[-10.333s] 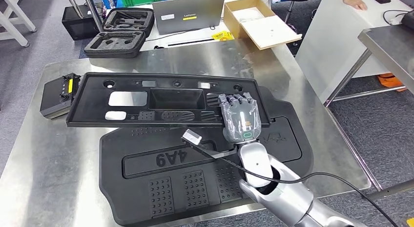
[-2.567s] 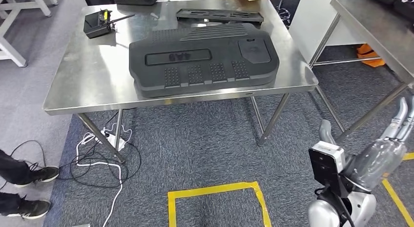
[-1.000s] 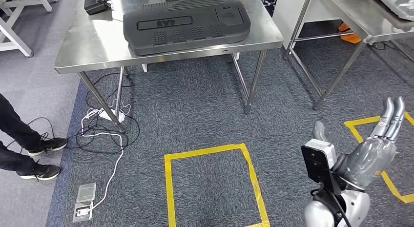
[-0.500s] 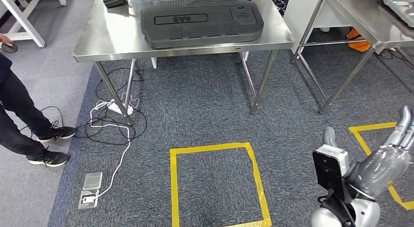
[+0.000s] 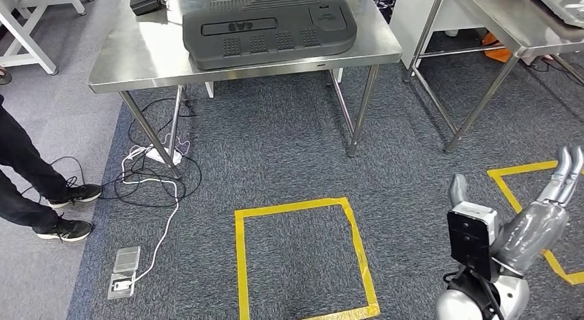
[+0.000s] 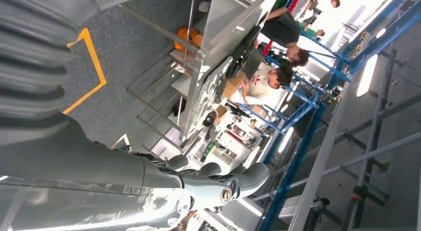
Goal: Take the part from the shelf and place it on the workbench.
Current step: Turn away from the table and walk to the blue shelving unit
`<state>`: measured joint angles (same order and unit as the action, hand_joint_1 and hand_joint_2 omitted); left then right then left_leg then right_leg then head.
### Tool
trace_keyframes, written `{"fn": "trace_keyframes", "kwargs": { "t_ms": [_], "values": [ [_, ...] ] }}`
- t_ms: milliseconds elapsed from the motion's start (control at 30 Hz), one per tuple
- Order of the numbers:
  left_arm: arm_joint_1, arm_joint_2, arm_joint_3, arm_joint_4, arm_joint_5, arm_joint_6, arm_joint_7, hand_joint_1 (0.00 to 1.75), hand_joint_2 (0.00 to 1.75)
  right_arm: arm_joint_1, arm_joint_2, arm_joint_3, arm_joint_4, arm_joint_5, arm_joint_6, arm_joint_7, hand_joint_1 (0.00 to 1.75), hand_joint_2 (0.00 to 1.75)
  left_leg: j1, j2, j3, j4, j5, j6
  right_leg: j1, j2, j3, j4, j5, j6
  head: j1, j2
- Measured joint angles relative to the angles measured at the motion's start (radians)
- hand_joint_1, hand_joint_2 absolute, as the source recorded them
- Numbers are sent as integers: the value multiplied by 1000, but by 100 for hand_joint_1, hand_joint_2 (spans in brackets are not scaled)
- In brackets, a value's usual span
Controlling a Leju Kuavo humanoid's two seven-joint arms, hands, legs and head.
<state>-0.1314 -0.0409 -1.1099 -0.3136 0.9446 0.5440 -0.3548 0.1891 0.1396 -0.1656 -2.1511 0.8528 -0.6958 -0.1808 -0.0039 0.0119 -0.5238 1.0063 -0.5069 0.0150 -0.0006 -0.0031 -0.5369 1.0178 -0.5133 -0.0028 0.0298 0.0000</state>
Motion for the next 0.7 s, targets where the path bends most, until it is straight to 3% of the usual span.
{"fn": "trace_keyframes", "kwargs": {
  "t_ms": [100, 200, 233, 333, 367, 400, 467, 500, 567, 600, 633, 700],
  "values": [
    [0, 1, -1, 0, 1, 0, 0, 0, 0, 6, 0, 0, -5, -5, 0, -6, 0, 175, -2, -1, 0, -2, -1, 3, -3, -3, 3, -6, 3, 4, -2, 0],
    [-1, 0, -2, 0, 3, -1, 0, 0, 0, 9, -1, 0, -12, -4, 0, -7, 0, 175, 9, -6, 25, -51, 23, 15, -3, -3, 5, 3, -8, 15, -7, 0],
    [-1, 0, -2, 0, 4, -1, 0, 0, 0, 10, -1, 0, -14, -4, 0, -6, 0, 175, 15, -8, 33, -67, 31, 15, -4, -1, -10, 37, -29, 20, -5, 0],
    [0, 0, -3, 0, 8, -2, -1, 0, 0, 13, -2, 0, -14, -4, 0, -3, 0, 175, 22, -17, 35, -71, 32, 11, -18, 2, -96, 201, -101, 37, 7, 0],
    [1, 0, -3, 0, 9, -2, -1, 0, 0, 14, -2, 0, -14, -2, 0, -2, 0, 175, 26, -23, 34, -67, 29, 7, -24, 2, -111, 226, -99, 44, 10, 0],
    [2, 0, -3, 0, 9, -2, -1, 0, 0, 15, -3, 0, -14, 0, 0, 0, 0, 175, 32, -31, 33, -60, 25, 0, -31, 2, -108, 213, -77, 52, 13, 0],
    [4, 0, -3, 0, 11, -2, -2, 0, 0, 15, -3, 0, -14, 4, 0, 2, 0, 175, 47, -48, 30, -37, 9, -21, -46, 15, -59, 107, -12, 73, 17, 0],
    [4, 1, -3, 0, 13, -2, -2, 0, 0, 15, -3, 0, -14, 5, 0, 3, 0, 175, 51, -57, 24, -21, -1, -34, -49, 29, -38, 60, 5, 79, 24, 0],
    [4, 2, -3, 0, 17, -2, -5, 0, 0, 16, -4, 0, -14, 5, 1, 3, 0, 175, 51, -71, 8, 3, -14, -54, -50, 46, -28, 30, 2, 69, 32, 0],
    [4, 3, -3, 0, 18, -2, -6, 0, 0, 16, -4, 0, -14, 5, 1, 3, 0, 175, 49, -77, 3, 7, -14, -59, -47, 42, -33, 36, -2, 54, 30, 0],
    [6, 3, -3, 0, 19, -1, -8, 0, 0, 16, -4, 0, -14, 4, 1, 3, 0, 175, 51, -82, 1, 8, -14, -63, -46, 33, -36, 40, -4, 41, 22, 0],
    [10, 3, -3, 0, 20, -1, -10, 0, 0, 14, -4, 1, -14, 4, 1, 3, 0, 175, 51, -66, -7, 32, -28, -67, -44, 17, -36, 42, -6, 23, 6, 0]
  ]
}}
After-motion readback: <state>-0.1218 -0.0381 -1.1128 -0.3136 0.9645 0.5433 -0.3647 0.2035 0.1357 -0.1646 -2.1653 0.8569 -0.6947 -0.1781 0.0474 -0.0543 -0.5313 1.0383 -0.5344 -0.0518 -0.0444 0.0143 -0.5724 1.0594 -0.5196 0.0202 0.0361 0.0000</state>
